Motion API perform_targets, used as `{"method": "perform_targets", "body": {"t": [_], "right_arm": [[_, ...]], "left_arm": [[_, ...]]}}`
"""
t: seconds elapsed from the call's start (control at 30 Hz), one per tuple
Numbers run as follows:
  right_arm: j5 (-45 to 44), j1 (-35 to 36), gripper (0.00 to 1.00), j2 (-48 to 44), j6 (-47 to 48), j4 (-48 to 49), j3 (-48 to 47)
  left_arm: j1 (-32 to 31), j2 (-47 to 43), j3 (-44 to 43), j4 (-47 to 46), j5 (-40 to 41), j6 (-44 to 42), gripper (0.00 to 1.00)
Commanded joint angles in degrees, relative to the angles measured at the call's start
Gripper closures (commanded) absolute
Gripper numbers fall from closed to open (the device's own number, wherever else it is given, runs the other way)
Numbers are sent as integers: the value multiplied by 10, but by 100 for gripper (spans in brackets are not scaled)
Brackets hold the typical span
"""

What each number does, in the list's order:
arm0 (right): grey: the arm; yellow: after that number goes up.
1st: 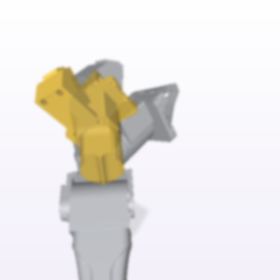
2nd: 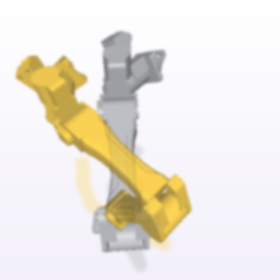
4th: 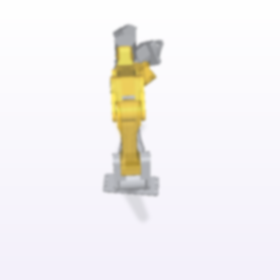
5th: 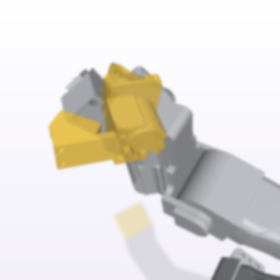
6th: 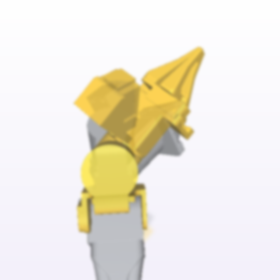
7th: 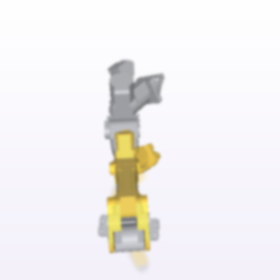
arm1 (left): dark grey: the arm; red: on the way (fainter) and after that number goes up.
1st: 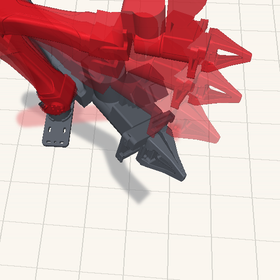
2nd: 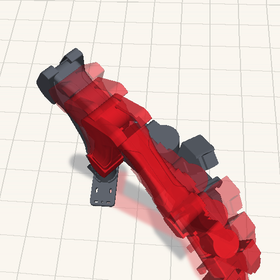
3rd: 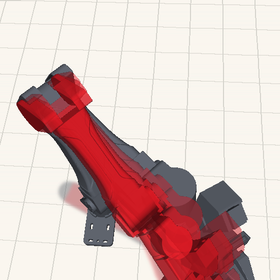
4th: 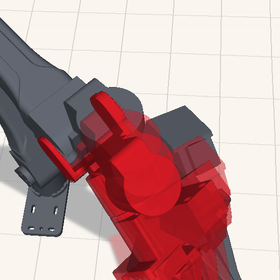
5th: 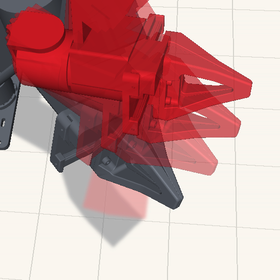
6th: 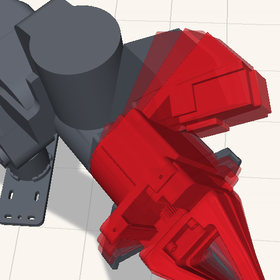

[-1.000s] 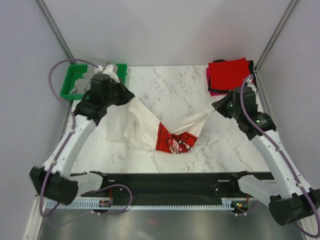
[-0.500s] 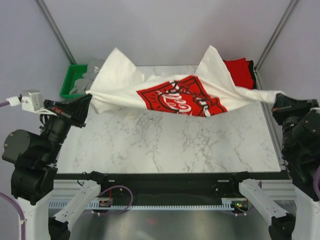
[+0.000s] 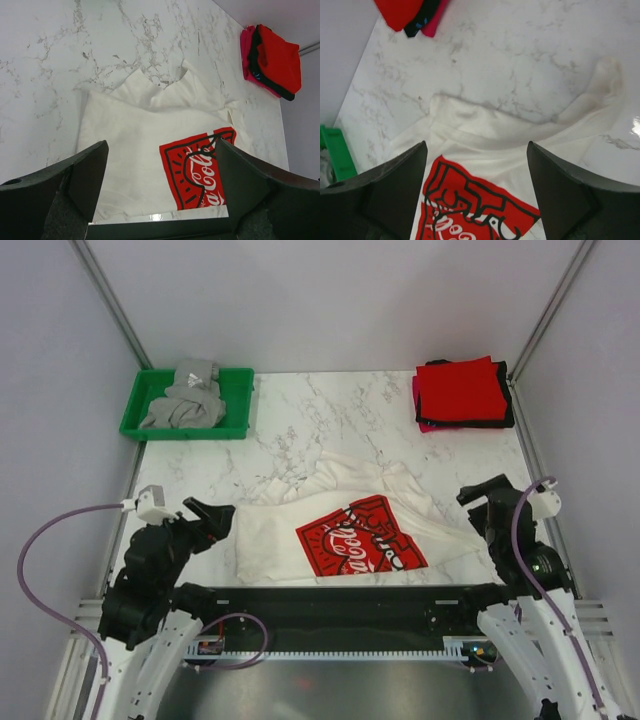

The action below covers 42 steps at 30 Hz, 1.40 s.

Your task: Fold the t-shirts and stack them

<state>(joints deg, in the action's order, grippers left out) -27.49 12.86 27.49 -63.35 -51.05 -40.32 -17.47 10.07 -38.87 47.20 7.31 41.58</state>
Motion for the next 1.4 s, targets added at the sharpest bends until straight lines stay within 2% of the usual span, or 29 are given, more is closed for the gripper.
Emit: {"method": "perform_targets", "body": {"t": [0.0,0.03,0.07,0.1,0.17,0.27,0.33,0.47,0.53,0.67,0.83,1.03,1.13,1.27,1.37], "right_arm": [[120,0,13,82,123,166,-16],[159,1,13,120,140,180,-25],[189,1,12,200,156,184,-35],[228,15,13,235,177,188,-52],[222,37,11,302,195,198,-64],[211,73,10,347,209,215,-77],[225,81,10,368,219,222,-86],[241,86,10,411,226,255,-83],[248,86,9,425,224,263,-80],[259,85,9,431,230,299,-66],[265,87,8,446,234,314,-54],[263,86,7,446,247,315,-39],[256,86,7,441,248,315,-31],[257,85,7,450,245,318,-27],[263,86,7,456,242,319,-29]], "left_arm": [[1,56,-2,-73,31,25,6],[1,114,1,-90,27,22,6],[1,142,3,-128,23,17,5],[0,177,6,-147,24,6,5],[0,273,5,-173,49,3,6],[7,382,-3,-193,72,21,12],[31,429,5,-231,57,24,15],[95,553,19,-329,-52,15,25],[105,583,20,-388,-68,-5,26],[102,657,12,-499,-153,-66,34],[89,774,-39,-524,-170,-91,31],[54,855,-80,-551,-181,-113,33],[46,873,-88,-552,-176,-120,37],[32,885,-94,-548,-173,-133,50],[23,881,-89,-536,-151,-137,51]]}}
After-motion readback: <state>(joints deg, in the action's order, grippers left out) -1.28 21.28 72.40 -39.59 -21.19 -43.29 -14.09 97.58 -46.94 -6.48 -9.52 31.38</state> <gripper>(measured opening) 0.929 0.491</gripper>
